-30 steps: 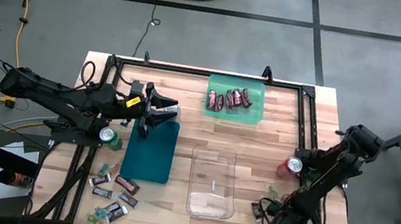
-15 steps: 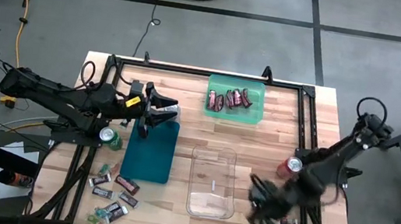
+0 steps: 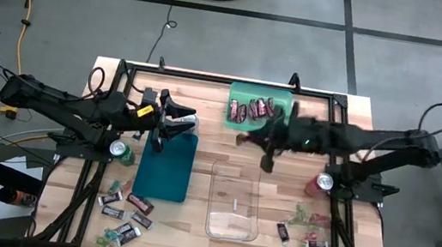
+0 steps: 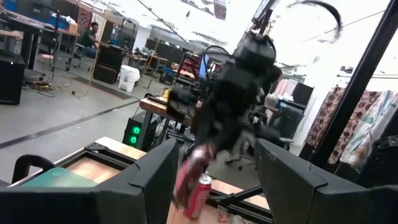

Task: Sort candy
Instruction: Put the chocolate peanut bar into the green bin

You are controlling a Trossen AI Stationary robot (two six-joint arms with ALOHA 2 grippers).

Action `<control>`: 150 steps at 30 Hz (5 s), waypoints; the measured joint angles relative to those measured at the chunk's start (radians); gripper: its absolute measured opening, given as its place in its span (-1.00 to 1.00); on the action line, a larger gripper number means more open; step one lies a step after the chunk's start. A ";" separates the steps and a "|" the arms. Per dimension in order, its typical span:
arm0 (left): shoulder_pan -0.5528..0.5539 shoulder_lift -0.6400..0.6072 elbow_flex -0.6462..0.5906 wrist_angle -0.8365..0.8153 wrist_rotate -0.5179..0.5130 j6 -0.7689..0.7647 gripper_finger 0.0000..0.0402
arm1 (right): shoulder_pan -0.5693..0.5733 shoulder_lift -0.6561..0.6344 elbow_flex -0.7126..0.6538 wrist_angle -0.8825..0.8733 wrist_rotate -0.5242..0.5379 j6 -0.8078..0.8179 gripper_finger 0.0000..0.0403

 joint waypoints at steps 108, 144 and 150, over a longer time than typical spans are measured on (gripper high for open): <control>-0.050 0.029 0.206 -0.486 0.080 -0.072 -0.02 | 0.038 -0.043 -0.219 0.541 0.027 0.107 0.25; -0.740 0.553 0.061 -1.158 0.109 -0.158 -0.18 | -0.010 -0.043 -0.217 0.488 0.027 0.134 0.25; -0.692 0.546 0.058 -1.165 0.105 -0.182 -0.18 | -0.010 -0.043 -0.217 0.488 0.027 0.136 0.25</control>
